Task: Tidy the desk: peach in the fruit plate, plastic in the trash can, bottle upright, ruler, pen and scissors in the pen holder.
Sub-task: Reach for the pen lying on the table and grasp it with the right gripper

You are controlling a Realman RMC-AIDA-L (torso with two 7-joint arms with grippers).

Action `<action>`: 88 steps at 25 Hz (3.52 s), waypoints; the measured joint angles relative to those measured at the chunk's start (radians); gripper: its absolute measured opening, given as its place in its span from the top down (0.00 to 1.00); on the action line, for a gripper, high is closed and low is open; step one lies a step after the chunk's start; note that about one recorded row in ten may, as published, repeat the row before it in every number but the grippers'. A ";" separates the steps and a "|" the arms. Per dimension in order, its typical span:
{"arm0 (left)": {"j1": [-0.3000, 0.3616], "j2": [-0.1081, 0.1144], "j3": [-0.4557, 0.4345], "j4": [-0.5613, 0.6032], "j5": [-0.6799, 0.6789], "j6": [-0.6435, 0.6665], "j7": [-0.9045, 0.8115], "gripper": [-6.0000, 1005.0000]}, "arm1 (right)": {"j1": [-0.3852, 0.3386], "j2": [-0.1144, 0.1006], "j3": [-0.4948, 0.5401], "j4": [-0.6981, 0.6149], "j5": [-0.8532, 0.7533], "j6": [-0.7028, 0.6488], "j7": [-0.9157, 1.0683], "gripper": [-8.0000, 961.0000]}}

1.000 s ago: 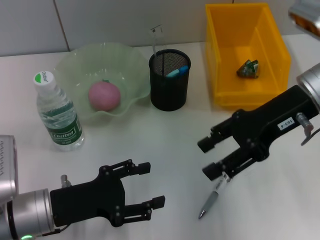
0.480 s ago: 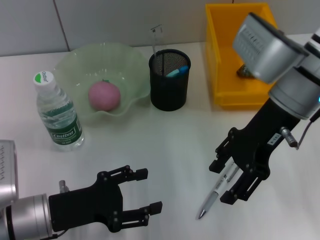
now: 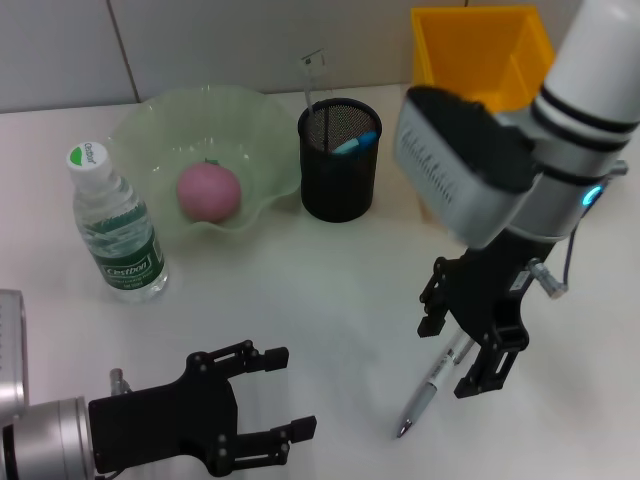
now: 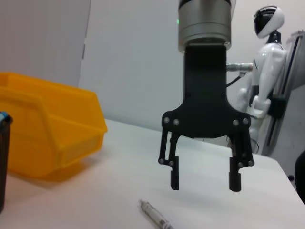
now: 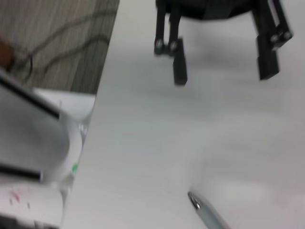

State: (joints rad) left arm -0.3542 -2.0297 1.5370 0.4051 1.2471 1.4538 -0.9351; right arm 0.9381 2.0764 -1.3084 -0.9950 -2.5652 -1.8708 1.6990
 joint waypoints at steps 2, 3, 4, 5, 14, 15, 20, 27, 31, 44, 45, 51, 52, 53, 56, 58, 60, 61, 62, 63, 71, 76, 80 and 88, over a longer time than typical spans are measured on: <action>0.000 0.000 0.000 0.006 0.013 -0.005 -0.001 0.20 | 0.004 0.003 -0.066 -0.001 0.000 0.027 -0.001 0.22; 0.000 0.001 0.000 0.009 0.016 -0.007 -0.003 0.20 | 0.008 0.004 -0.092 -0.002 0.000 0.040 -0.002 0.22; 0.000 0.002 0.000 0.011 0.018 -0.008 -0.005 0.20 | 0.013 0.004 -0.114 -0.002 0.001 0.046 -0.002 0.22; 0.000 0.003 0.000 0.011 0.019 -0.009 -0.007 0.20 | 0.018 0.005 -0.136 -0.003 0.002 0.053 -0.003 0.23; 0.018 0.005 -0.029 0.011 0.020 -0.018 -0.006 0.20 | 0.046 0.014 -0.300 -0.035 0.004 0.100 -0.029 0.25; 0.018 0.005 -0.029 0.011 0.020 -0.019 -0.007 0.20 | 0.046 0.014 -0.313 -0.040 0.006 0.102 -0.031 0.26; 0.012 0.007 -0.028 0.011 0.020 -0.021 -0.008 0.20 | 0.049 0.016 -0.388 -0.058 0.027 0.111 -0.045 0.27; 0.008 0.007 -0.047 0.020 0.020 -0.028 -0.008 0.20 | 0.049 0.016 -0.444 -0.066 0.029 0.118 -0.061 0.30; 0.009 0.005 -0.054 0.020 0.020 -0.028 -0.017 0.20 | 0.044 0.016 -0.445 -0.066 0.029 0.118 -0.082 0.31; 0.017 0.003 -0.052 0.030 0.020 -0.028 -0.045 0.20 | 0.026 0.016 -0.515 -0.051 0.037 0.171 -0.112 0.41; 0.017 0.004 -0.051 0.032 0.020 -0.028 -0.045 0.20 | 0.025 0.016 -0.518 -0.049 0.039 0.172 -0.112 0.44; 0.019 0.006 -0.048 0.034 0.020 -0.025 -0.045 0.20 | 0.022 0.016 -0.554 -0.032 0.040 0.212 -0.112 0.50; 0.020 0.006 -0.046 0.034 0.020 -0.025 -0.044 0.20 | 0.021 0.016 -0.561 -0.028 0.041 0.220 -0.112 0.50; 0.020 0.006 -0.046 0.034 0.020 -0.025 -0.044 0.20 | 0.020 0.016 -0.567 -0.025 0.042 0.226 -0.112 0.50; 0.023 0.005 -0.044 0.034 0.021 -0.025 -0.040 0.20 | 0.019 0.016 -0.579 -0.022 0.049 0.237 -0.112 0.50; 0.024 0.004 -0.045 0.034 0.021 -0.025 -0.040 0.20 | 0.019 0.016 -0.587 -0.022 0.055 0.239 -0.113 0.50; 0.025 0.005 -0.044 0.034 0.022 -0.025 -0.039 0.20 | 0.019 0.016 -0.598 -0.021 0.057 0.245 -0.112 0.50; 0.025 0.004 -0.044 0.034 0.022 -0.025 -0.039 0.20 | 0.018 0.016 -0.604 -0.020 0.058 0.249 -0.112 0.51; 0.026 0.005 -0.044 0.034 0.022 -0.024 -0.039 0.20 | 0.017 0.016 -0.608 -0.020 0.058 0.252 -0.112 0.51; 0.026 0.005 -0.044 0.034 0.022 -0.023 -0.039 0.20 | 0.015 0.016 -0.611 -0.020 0.058 0.256 -0.112 0.51; 0.029 0.008 -0.043 0.038 0.022 -0.014 -0.047 0.20 | 0.007 0.016 -0.618 -0.019 0.058 0.276 -0.113 0.56; 0.036 0.008 -0.047 0.046 0.021 -0.013 -0.048 0.20 | 0.006 0.016 -0.623 -0.017 0.058 0.284 -0.113 0.64; 0.036 0.008 -0.049 0.048 0.021 -0.013 -0.048 0.20 | 0.004 0.016 -0.624 -0.017 0.058 0.288 -0.113 0.64; 0.031 0.008 -0.052 0.049 0.021 -0.013 -0.048 0.20 | 0.002 0.016 -0.629 -0.016 0.057 0.302 -0.113 0.67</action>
State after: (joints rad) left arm -0.3229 -2.0217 1.4852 0.4541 1.2685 1.4404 -0.9832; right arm 0.9398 2.0923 -1.9374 -1.0109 -2.5077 -1.5686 1.5862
